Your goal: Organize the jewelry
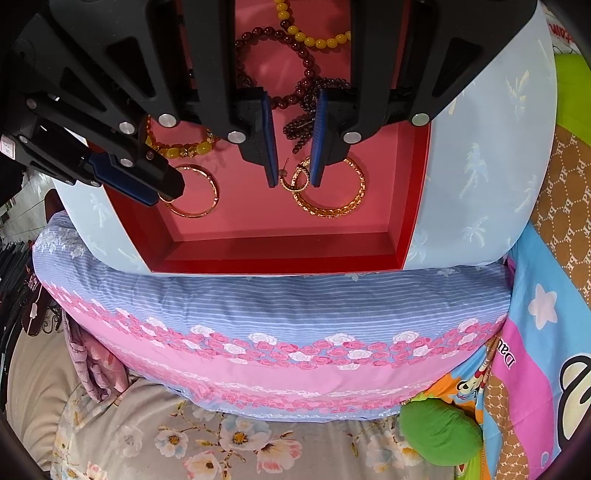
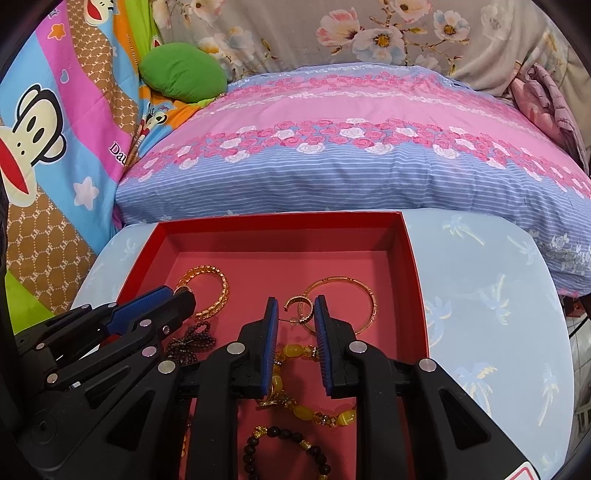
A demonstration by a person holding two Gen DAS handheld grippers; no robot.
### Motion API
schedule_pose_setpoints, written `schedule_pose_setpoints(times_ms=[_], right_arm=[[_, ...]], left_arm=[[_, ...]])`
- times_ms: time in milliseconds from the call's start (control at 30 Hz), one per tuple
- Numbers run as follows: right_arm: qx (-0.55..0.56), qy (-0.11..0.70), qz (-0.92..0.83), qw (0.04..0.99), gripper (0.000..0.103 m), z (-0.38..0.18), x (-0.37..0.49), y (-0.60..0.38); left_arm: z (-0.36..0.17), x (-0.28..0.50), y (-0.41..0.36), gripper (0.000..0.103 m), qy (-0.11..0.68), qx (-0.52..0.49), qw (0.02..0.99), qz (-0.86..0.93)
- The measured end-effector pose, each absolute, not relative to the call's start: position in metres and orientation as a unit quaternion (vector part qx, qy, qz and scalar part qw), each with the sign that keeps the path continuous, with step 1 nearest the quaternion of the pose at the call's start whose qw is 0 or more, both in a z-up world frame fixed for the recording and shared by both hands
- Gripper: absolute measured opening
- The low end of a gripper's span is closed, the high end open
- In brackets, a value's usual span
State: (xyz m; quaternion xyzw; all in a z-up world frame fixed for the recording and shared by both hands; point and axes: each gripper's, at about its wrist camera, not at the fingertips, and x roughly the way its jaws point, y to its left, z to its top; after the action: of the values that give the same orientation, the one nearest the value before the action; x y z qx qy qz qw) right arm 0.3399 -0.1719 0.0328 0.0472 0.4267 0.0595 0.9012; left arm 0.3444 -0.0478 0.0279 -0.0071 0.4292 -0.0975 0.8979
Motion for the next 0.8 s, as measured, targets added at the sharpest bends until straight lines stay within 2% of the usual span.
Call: schedule_pose_setpoints(times_ms=[167, 267, 600, 733, 800], right_arm=[[0.046, 0.425, 0.054, 0.902, 0.021, 0.034, 0.340, -0.173], [0.044, 0.423, 0.048, 0.904, 0.026, 0.036, 0.338, -0.173], [0.032, 0.412, 0.027, 0.910, 0.033, 0.050, 0.316, -0.174], [0.034, 0.408, 0.020, 0.912, 0.035, 0.057, 0.297, -0.178], [0.036, 0.406, 0.016, 0.913, 0.039, 0.061, 0.288, -0.179]], left_arm=[[0.029, 0.345, -0.049, 0.019, 0.428, -0.004, 0.899, -0.095], [0.030, 0.343, -0.049, 0.030, 0.424, 0.000, 0.902, -0.082], [0.048, 0.324, -0.050, 0.034, 0.412, 0.013, 0.909, -0.067], [0.056, 0.308, -0.048, 0.043, 0.406, 0.019, 0.912, -0.056], [0.059, 0.298, -0.048, 0.048, 0.400, 0.021, 0.915, -0.051]])
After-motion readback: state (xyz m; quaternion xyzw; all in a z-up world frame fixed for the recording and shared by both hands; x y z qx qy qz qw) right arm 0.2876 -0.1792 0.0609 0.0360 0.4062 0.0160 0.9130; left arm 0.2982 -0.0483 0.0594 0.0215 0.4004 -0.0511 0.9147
